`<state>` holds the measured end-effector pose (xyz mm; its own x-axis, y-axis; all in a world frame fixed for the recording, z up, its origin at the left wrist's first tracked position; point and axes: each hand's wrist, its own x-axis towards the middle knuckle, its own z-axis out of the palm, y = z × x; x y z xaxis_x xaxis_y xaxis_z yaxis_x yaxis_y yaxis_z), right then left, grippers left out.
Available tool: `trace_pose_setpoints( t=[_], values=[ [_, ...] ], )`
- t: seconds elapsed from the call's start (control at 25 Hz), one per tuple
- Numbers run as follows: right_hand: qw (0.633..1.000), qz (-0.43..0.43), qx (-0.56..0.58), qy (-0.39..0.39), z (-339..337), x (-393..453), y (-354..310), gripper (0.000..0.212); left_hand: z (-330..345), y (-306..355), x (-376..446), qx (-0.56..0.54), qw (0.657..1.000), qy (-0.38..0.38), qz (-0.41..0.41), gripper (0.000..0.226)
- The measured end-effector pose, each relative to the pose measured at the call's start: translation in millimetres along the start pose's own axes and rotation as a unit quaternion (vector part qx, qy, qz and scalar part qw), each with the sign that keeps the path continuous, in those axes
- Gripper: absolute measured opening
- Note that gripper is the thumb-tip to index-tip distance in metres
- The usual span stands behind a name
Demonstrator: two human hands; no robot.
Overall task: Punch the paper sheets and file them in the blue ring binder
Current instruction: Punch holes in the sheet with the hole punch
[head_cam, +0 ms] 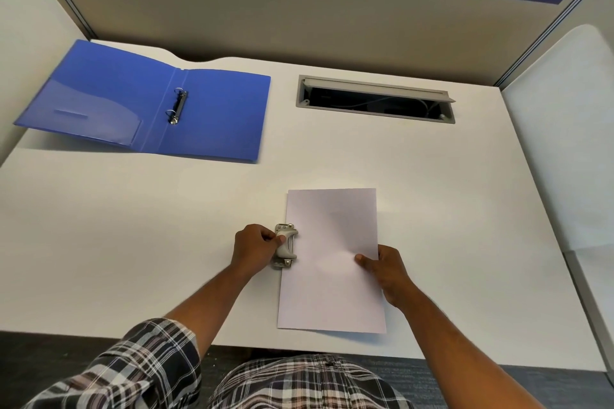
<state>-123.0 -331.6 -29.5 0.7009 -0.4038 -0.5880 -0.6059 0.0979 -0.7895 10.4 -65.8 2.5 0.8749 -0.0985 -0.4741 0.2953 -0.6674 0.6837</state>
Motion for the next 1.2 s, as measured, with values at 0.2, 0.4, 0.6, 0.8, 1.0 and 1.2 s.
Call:
trace_pose_setpoints(
  t=[0.2, 0.4, 0.6, 0.8, 1.0, 1.2],
  values=[
    [1.000, 0.000, 0.002, 0.002, 0, 1, 0, 0.010, -1, 0, 2, 0.005, 1.000, -0.003, 0.000, 0.022],
    [1.000, 0.001, 0.007, 0.001, 1, 1, 1, 0.010, -1, 0, 2, 0.002, 1.000, -0.005, -0.002, 0.022],
    [1.000, -0.001, 0.005, 0.005, 2, -1, 0, 0.009, -1, 0, 1, 0.010, 1.000, -0.005, 0.002, 0.022],
    [1.000, -0.006, 0.002, 0.009, 3, 2, -6, 0.012, -1, 1, 0, 0.011, 1.000, -0.005, 0.004, 0.022],
    [1.000, -0.006, -0.002, 0.009, 3, 5, -8, 0.014, -2, 1, -1, 0.005, 1.000, -0.004, 0.003, 0.021],
    [1.000, -0.012, 0.000, 0.012, 3, 5, -9, 0.012, -2, 2, -1, 0.004, 1.000, -0.003, 0.003, 0.021]
  ],
)
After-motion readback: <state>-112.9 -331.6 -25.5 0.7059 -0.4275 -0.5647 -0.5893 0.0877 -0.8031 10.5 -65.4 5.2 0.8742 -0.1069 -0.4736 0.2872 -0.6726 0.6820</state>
